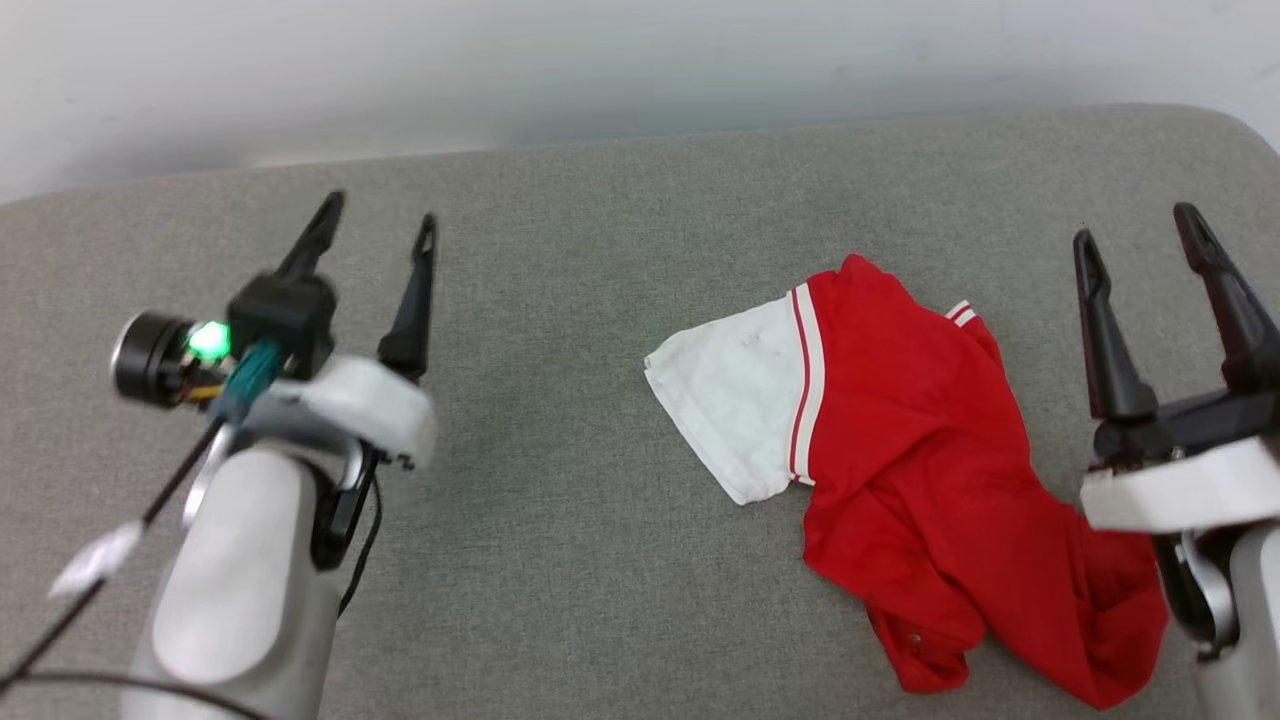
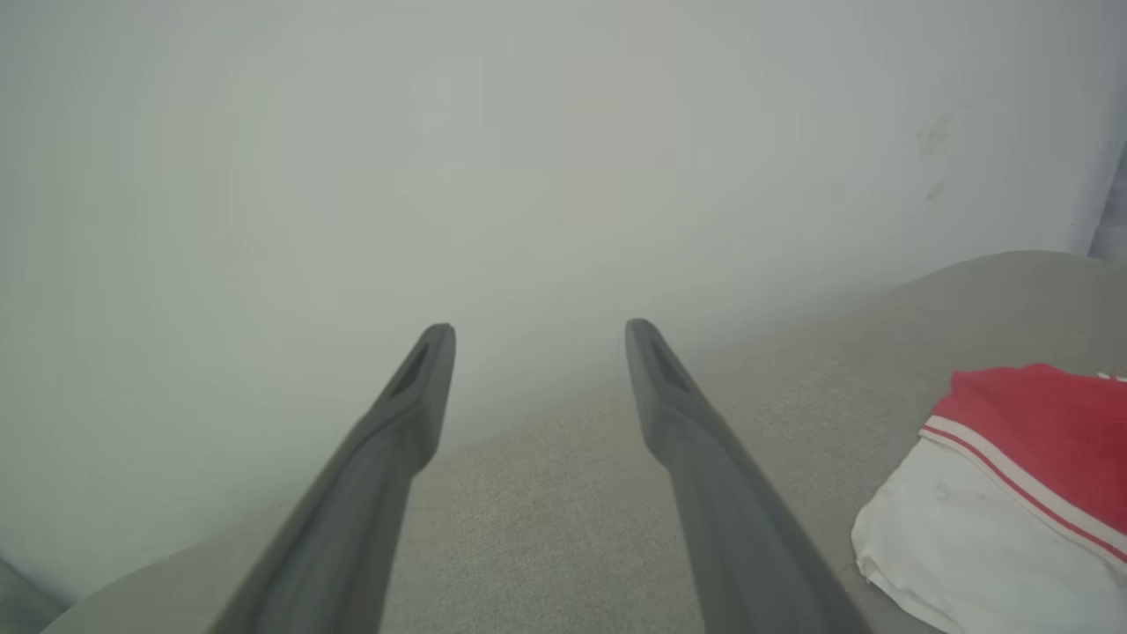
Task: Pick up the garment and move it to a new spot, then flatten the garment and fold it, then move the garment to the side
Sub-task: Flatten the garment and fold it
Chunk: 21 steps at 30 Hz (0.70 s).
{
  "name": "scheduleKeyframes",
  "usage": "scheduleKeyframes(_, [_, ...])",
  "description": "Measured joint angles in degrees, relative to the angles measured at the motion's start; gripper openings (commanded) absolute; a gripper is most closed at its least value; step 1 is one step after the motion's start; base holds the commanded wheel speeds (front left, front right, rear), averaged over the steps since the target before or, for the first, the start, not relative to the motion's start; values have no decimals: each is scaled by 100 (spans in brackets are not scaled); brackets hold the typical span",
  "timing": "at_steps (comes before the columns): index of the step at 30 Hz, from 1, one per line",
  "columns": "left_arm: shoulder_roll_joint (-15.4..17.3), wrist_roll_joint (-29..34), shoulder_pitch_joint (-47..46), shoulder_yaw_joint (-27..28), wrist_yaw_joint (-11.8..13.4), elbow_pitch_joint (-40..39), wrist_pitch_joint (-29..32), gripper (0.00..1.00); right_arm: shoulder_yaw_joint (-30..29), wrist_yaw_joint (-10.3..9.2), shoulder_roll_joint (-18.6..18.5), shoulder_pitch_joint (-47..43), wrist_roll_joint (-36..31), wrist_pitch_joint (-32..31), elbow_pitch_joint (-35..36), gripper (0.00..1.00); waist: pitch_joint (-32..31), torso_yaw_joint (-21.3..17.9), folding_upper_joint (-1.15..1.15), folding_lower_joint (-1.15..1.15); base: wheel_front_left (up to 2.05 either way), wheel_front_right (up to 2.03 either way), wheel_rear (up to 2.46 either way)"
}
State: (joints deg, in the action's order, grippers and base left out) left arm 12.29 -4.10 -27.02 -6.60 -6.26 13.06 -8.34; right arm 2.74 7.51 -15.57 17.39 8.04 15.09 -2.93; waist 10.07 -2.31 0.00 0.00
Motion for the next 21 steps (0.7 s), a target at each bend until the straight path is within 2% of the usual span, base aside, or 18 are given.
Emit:
scheduleKeyframes(4, [177,-320,-715,-612,-92,234,831,100,-110,0,193,-505,-237,-1,379,100,84,-73,0,0,0,0,0])
scheduleKeyframes(6, [352,-579,-1130,-1152,-101,236,1207,100,-177,0,297,-609,-299,0,535,100,132,-121,0,0,0,0,0])
scheduleKeyframes(9, [620,-1230,-1651,-1983,-111,282,1884,100,-199,0,396,-742,-370,-1,686,100,224,-194,0,0,0,0,0])
scheduleKeyframes(15, [1132,-2939,-2736,-3464,-114,339,3582,100,-170,0,541,-782,-461,0,882,100,488,-355,0,0,0,0,0])
scheduleKeyframes(17, [1230,-3147,-2917,-3659,-113,355,3822,100,-158,0,554,-773,-471,-1,907,100,542,-385,0,0,0,0,0])
scheduleKeyframes(20, [1460,-3925,-3522,-4350,-113,485,4777,100,-52,0,580,-659,-558,-1,973,100,779,-519,0,0,0,0,0])
scheduleKeyframes(21, [1460,-3925,-3522,-4350,-113,485,4777,100,-52,0,580,-659,-558,-1,973,100,779,-519,0,0,0,0,0])
